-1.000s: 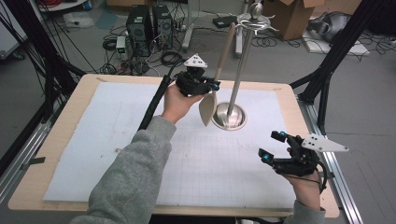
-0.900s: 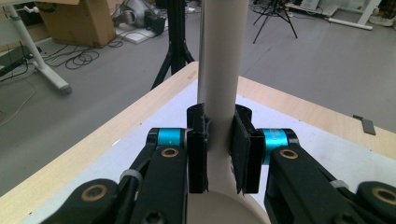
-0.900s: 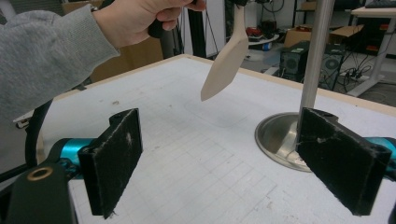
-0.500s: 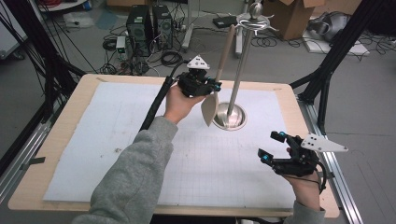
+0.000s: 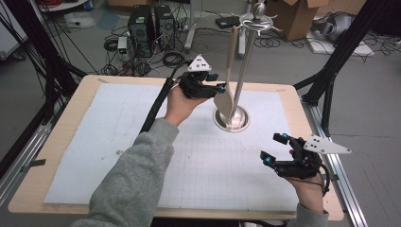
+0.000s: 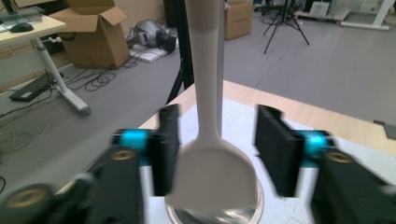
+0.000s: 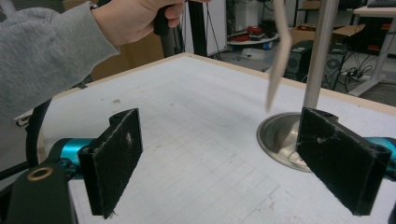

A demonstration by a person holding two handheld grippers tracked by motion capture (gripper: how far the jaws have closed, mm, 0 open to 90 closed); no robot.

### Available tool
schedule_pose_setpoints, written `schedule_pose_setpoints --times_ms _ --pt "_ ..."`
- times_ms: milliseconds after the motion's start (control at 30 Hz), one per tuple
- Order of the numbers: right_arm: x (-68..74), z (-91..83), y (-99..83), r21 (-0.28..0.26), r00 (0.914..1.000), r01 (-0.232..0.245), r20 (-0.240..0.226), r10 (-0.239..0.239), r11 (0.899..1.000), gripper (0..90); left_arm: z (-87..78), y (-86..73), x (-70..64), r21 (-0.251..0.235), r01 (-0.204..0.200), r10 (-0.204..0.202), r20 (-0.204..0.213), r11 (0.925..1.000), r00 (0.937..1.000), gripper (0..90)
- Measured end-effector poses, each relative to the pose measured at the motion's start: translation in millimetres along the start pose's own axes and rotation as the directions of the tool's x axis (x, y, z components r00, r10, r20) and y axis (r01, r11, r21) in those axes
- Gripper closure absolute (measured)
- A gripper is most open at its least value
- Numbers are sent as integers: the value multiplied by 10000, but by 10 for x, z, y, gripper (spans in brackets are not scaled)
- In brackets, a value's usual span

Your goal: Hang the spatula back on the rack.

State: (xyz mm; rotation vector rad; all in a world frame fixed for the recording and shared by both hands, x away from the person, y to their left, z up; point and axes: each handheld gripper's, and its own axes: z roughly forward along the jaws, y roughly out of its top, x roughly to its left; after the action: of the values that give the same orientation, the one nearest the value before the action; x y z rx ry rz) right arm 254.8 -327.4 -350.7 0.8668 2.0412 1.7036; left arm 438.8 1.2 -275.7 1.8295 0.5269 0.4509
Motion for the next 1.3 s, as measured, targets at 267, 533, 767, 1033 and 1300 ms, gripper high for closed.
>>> schedule_pose_setpoints --times_ms 267,533,767,1033,1300 --pt "-1 16 -1 34 10000 31 -11 -31 10000 139 -100 -57 98 450 745 -745 -13 9962 9972 153" --pt "14 26 10 69 10000 51 -15 -51 10000 139 -280 -204 161 489 909 -897 -265 9947 9956 81" --pt "15 0 26 -57 9999 105 87 -105 9999 139 -522 -284 194 133 1041 -1036 -301 9945 9942 72" --pt "-32 -13 35 -322 9997 43 239 -36 9995 139 -853 -356 235 -408 957 -975 -451 9946 9942 71" --pt "-63 -6 45 -532 9994 -47 347 66 9986 138 -1158 -531 350 -662 1098 -1154 -872 9917 9895 72"
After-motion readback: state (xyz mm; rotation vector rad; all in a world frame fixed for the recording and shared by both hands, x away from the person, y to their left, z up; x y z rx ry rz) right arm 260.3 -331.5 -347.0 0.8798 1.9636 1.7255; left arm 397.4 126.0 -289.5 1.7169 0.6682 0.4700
